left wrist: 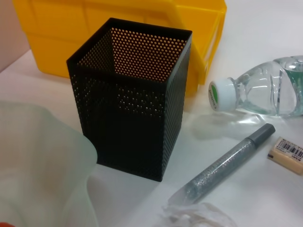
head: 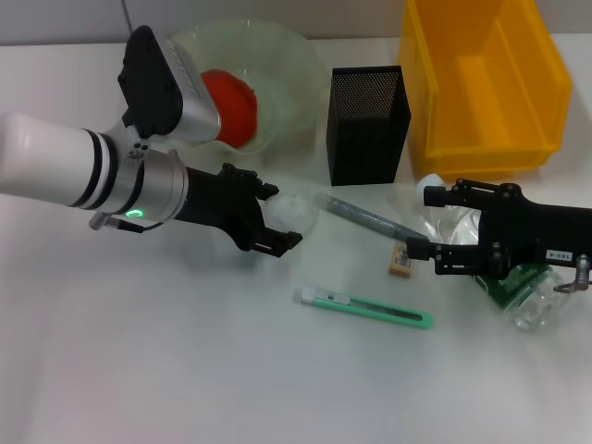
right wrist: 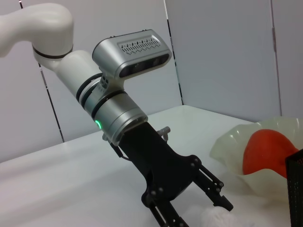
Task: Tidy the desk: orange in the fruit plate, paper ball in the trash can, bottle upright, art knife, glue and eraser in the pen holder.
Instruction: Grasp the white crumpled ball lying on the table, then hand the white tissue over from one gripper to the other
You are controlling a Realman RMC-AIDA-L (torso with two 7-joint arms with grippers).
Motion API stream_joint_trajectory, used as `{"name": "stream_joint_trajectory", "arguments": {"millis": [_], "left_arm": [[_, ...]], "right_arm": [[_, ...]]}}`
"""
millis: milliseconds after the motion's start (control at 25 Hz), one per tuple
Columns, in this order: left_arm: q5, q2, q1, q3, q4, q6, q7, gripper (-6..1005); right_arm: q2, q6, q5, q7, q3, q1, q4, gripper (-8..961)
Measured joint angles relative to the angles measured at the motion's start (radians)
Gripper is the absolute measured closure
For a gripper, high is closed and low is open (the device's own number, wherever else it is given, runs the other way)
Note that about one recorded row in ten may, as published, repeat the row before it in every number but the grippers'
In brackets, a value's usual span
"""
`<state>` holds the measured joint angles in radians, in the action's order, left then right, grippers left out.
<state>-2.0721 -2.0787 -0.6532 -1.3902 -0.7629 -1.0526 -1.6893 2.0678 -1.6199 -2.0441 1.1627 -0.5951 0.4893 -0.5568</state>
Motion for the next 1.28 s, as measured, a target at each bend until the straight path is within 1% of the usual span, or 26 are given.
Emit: {"name": "stream_joint_trajectory", "arguments": {"millis": [120,880,1240,1280], "left_arm": [[0.006,0.000,-0.001,-0.013,0.003,0.010,0.000,234],[0.016,0.000,-0.002,-0.013,0.005,0.008,0.001,238],[0.024,-0.001,0.001,-0.028,-0.002,0.002,0.005,240],[0.026,-0.001,0.001,-0.028,-0.002,0.002,0.005,305]], "right_arm": [[0.000,0.000,0.000,0.000,0.000,0.000,0.000,202],[0.000,0.000,-0.003,0.000,0.000,0.000,0.000,207],[0.000,0.000,-0.003,0.000,0.000,0.000,0.000,209],[0.000,0.000,-0.003,0.000,0.000,0.000,0.000,210]]}}
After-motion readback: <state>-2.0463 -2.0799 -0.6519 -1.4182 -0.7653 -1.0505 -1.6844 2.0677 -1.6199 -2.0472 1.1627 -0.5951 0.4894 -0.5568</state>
